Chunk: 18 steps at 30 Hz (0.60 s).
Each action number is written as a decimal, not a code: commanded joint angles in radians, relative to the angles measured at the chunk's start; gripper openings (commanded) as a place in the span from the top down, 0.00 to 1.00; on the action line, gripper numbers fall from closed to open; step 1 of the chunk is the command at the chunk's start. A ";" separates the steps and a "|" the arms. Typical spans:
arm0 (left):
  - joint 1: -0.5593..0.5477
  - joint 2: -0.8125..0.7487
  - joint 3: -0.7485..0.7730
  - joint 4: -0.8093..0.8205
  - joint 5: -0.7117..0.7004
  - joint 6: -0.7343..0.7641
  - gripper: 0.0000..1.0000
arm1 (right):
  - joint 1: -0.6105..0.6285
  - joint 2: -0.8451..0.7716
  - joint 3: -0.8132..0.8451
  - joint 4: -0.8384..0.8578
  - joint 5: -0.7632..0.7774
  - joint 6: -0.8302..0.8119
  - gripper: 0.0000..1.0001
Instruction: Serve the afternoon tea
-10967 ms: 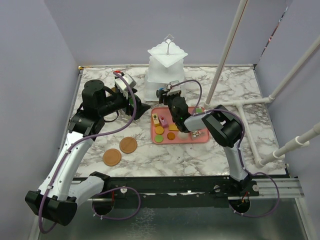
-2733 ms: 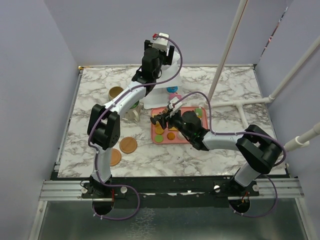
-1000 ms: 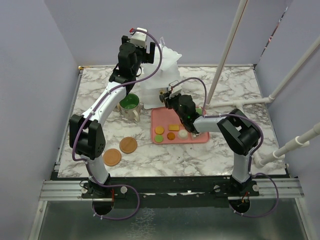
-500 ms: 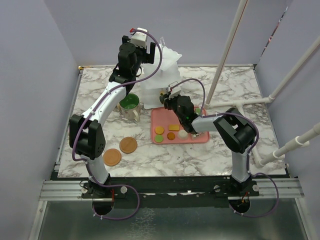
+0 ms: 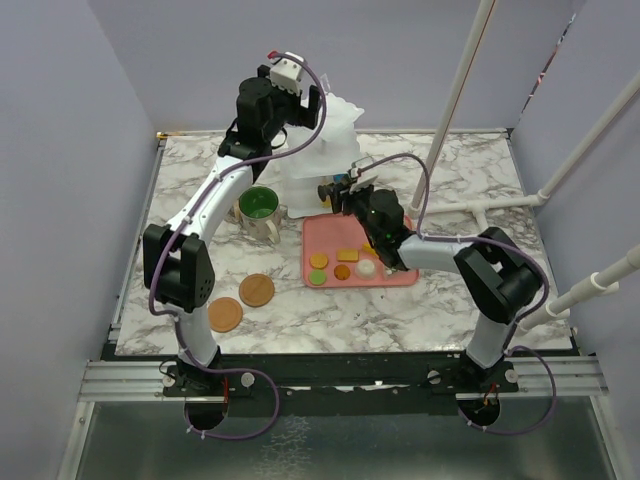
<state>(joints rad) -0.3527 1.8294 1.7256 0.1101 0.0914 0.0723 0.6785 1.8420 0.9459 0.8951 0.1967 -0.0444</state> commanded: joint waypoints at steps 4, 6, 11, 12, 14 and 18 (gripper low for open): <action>0.045 0.102 0.135 -0.058 0.270 -0.033 0.13 | -0.005 -0.202 -0.104 -0.042 -0.031 0.055 0.43; 0.062 0.136 0.174 -0.067 0.365 -0.049 0.14 | -0.005 -0.242 -0.136 -0.059 -0.033 0.072 0.43; 0.087 0.237 0.286 -0.099 0.526 -0.068 0.17 | -0.005 -0.330 -0.194 -0.107 -0.034 0.087 0.44; 0.090 0.255 0.308 -0.099 0.555 -0.069 0.18 | -0.005 -0.345 -0.200 -0.121 -0.032 0.089 0.44; 0.097 0.296 0.354 -0.099 0.602 -0.094 0.19 | -0.005 -0.374 -0.216 -0.144 -0.021 0.095 0.44; 0.102 0.385 0.464 -0.101 0.673 -0.132 0.26 | -0.005 -0.420 -0.242 -0.193 0.038 0.105 0.44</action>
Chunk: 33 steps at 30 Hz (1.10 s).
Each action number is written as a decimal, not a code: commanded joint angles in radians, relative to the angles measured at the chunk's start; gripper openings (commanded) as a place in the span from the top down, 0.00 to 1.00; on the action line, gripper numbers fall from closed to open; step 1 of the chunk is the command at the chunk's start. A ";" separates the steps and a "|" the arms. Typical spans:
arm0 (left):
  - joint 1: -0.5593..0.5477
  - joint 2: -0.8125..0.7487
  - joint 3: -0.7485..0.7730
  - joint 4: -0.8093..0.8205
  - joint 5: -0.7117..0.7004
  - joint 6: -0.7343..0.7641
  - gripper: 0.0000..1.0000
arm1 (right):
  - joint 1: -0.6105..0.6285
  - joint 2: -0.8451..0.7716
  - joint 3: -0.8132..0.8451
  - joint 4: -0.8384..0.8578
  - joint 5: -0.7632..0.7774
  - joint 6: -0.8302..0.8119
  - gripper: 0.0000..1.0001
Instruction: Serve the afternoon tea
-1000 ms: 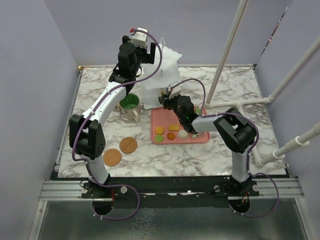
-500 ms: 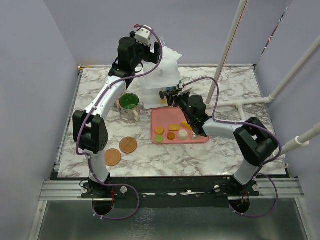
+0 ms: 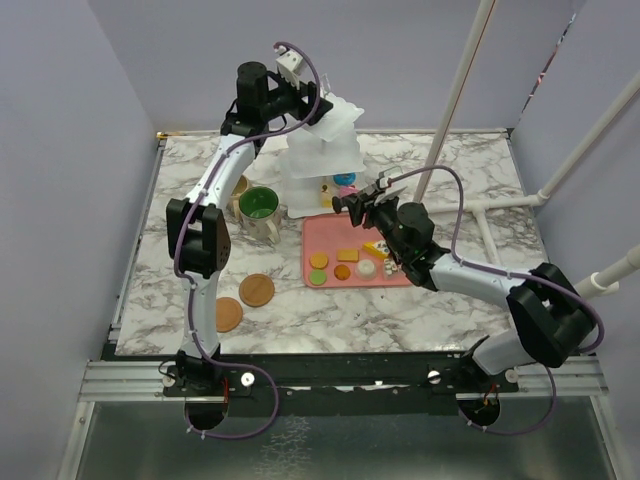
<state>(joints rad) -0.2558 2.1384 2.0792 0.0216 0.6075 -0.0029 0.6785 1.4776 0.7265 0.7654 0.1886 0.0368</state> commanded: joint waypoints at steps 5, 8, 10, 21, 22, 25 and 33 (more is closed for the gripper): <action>0.000 0.168 0.217 0.001 0.215 -0.089 0.56 | -0.004 -0.112 -0.053 -0.128 0.146 0.039 0.44; -0.006 0.184 0.220 0.026 0.211 -0.091 0.72 | -0.005 -0.138 -0.061 -0.173 0.214 0.043 0.44; -0.013 0.178 0.201 0.040 0.188 -0.083 0.77 | -0.005 -0.150 -0.060 -0.215 0.267 0.048 0.44; -0.076 -0.006 -0.059 0.200 -0.176 0.038 1.00 | -0.005 -0.197 -0.082 -0.326 0.477 0.064 0.46; -0.082 -0.022 -0.081 0.215 -0.218 0.037 1.00 | -0.005 -0.198 -0.088 -0.320 0.485 0.058 0.46; -0.100 -0.065 -0.139 0.263 -0.347 0.032 1.00 | -0.005 -0.189 -0.088 -0.304 0.507 0.051 0.46; -0.139 -0.114 -0.178 0.281 -0.591 -0.034 1.00 | -0.020 -0.136 -0.089 -0.236 0.515 0.018 0.46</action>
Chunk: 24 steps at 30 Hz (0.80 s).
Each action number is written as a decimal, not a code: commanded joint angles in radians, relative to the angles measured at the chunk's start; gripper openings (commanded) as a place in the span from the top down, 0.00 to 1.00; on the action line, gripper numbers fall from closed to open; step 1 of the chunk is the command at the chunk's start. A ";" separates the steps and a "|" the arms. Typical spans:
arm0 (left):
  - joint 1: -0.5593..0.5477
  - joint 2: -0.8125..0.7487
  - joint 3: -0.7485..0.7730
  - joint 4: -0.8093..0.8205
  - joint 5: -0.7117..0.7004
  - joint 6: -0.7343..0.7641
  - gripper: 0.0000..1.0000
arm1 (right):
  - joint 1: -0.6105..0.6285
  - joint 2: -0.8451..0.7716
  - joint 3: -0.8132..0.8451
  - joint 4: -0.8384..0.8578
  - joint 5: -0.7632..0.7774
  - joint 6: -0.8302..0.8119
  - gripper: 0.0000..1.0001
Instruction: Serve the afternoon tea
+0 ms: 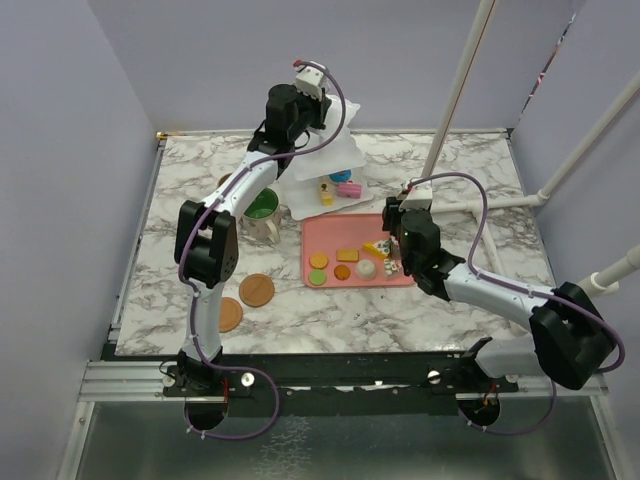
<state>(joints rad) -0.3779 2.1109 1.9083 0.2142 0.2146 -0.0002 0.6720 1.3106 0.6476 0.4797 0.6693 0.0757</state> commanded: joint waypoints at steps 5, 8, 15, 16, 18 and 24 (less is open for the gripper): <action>-0.044 -0.092 -0.005 0.093 -0.269 -0.042 1.00 | -0.029 0.066 -0.014 0.055 0.014 -0.014 0.47; -0.070 -0.085 0.002 0.094 -0.355 -0.034 1.00 | -0.039 0.072 -0.026 0.056 0.008 -0.005 0.47; -0.131 -0.064 0.007 0.084 -0.524 -0.025 1.00 | -0.055 0.099 -0.034 0.068 -0.045 0.005 0.49; -0.138 -0.061 0.004 0.082 -0.562 -0.030 1.00 | -0.054 0.103 -0.034 0.068 -0.052 0.005 0.49; -0.151 -0.053 0.007 0.062 -0.618 -0.051 1.00 | -0.058 0.113 -0.035 0.075 -0.060 0.007 0.51; -0.168 -0.064 -0.025 0.045 -0.632 -0.071 0.91 | -0.066 0.110 -0.037 0.091 -0.082 -0.006 0.64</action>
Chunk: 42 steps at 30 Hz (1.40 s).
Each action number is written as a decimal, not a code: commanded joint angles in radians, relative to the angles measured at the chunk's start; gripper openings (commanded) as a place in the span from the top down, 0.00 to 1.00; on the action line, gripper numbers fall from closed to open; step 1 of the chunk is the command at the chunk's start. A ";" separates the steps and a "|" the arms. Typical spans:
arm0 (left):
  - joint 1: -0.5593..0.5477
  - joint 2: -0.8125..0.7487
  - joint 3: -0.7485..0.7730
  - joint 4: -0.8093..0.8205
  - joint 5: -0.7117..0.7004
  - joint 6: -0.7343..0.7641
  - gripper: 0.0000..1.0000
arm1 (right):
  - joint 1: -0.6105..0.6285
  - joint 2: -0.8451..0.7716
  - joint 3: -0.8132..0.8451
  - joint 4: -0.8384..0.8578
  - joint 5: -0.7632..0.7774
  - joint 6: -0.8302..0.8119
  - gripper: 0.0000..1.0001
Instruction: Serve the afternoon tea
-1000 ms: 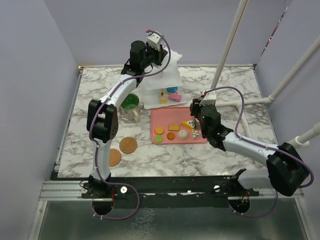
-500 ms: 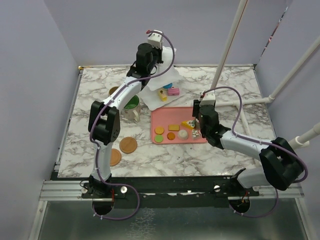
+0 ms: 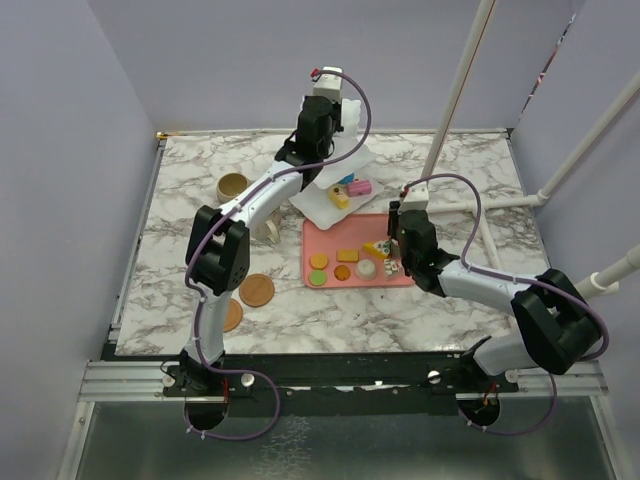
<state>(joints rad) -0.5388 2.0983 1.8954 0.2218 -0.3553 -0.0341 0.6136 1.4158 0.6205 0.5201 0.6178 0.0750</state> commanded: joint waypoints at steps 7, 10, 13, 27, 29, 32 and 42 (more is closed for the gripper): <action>0.009 -0.110 -0.096 0.038 0.117 0.060 0.38 | -0.009 -0.003 -0.005 0.073 -0.059 -0.023 0.69; 0.048 -0.129 -0.112 0.016 0.223 0.054 0.19 | -0.009 -0.014 -0.001 0.081 -0.075 -0.028 0.70; 0.118 -0.133 -0.097 -0.019 0.471 -0.010 0.09 | -0.009 -0.021 0.012 0.075 -0.088 -0.035 0.71; 0.278 0.065 0.192 -0.109 1.215 -0.129 0.13 | -0.009 -0.067 0.021 0.057 -0.120 -0.034 0.71; 0.278 0.097 0.240 -0.109 1.283 -0.147 0.15 | -0.009 -0.068 0.020 0.058 -0.124 -0.032 0.71; 0.278 0.147 0.311 -0.109 1.324 -0.179 0.19 | -0.009 -0.070 0.023 0.055 -0.127 -0.032 0.71; 0.277 0.223 0.388 -0.034 1.325 -0.226 0.45 | -0.009 -0.075 0.035 0.046 -0.145 -0.029 0.71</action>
<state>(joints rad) -0.2623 2.2898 2.2356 0.1287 0.9188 -0.2153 0.6128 1.3666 0.6209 0.5556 0.4980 0.0513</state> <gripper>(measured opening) 0.631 0.352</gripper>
